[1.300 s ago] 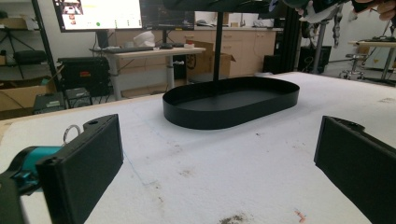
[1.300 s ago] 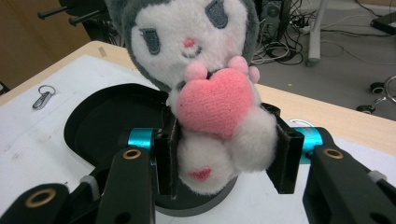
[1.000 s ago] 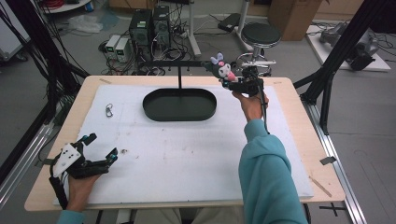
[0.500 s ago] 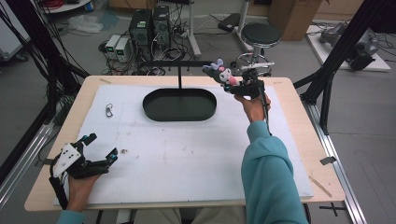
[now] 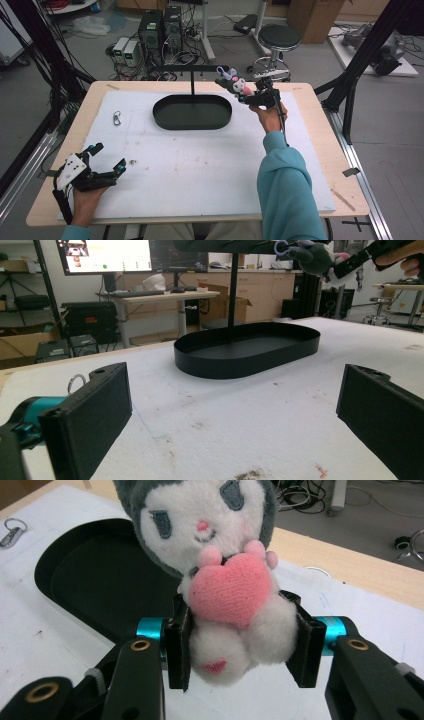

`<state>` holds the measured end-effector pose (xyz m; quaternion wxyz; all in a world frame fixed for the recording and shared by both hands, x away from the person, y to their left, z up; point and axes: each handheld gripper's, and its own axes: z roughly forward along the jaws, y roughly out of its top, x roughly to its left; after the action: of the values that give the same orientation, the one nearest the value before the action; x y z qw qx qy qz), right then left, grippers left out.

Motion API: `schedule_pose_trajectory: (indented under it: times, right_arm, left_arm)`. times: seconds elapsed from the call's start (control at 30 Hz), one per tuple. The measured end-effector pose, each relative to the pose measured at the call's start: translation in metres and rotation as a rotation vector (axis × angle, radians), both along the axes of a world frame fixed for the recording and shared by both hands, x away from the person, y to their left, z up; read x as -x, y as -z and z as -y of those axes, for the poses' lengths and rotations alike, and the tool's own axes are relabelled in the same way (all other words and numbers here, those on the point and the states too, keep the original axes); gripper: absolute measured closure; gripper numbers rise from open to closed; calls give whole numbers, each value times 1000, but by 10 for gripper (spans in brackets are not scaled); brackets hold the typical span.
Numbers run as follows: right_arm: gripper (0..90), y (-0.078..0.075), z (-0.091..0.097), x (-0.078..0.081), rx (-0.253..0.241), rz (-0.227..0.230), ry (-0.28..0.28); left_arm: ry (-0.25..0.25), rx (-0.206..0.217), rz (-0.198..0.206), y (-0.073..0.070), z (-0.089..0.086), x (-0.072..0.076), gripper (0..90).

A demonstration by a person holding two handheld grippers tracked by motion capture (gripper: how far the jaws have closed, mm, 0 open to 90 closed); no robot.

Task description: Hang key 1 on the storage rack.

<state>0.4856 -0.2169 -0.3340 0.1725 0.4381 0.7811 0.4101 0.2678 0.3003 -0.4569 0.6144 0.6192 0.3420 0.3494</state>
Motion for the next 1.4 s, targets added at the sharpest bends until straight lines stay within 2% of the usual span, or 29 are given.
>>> schedule_pose_trajectory:
  times: [0.3,0.4,0.63,0.8,1.03,1.1,1.17,1.2,1.23,1.3,1.4]
  right_arm:
    - [537,7,-5,-4,9,-41,-7]
    - [537,12,-8,-6,23,-41,-19]
    - [528,18,-14,-10,16,-73,-28]
    - [529,20,-15,-11,9,-78,-36]
    - [488,21,-18,-11,2,-90,-90]
    - [434,21,-19,-10,-5,-87,-105]
    - [248,21,-19,-11,-21,-72,-116]
    - [189,21,-20,-11,-24,-66,-120]
    - [97,21,-21,-11,-9,-65,-127]
    - [12,21,-22,-9,2,-56,-129]
    - [12,19,-21,-8,-30,-60,-163]
  left_arm:
    - [0,0,0,0,0,0,17]
    - [0,1,0,0,0,0,17]
    - [1,2,-1,0,0,0,17]
    - [0,1,-1,0,0,0,17]
    - [-1,2,1,0,0,0,17]
    - [-1,0,2,0,0,0,17]
    - [-1,1,2,0,0,0,17]
    - [-1,1,2,0,0,0,17]
    - [-1,2,2,0,0,0,17]
    - [-1,1,1,0,0,0,17]
    - [-1,1,1,0,0,0,17]
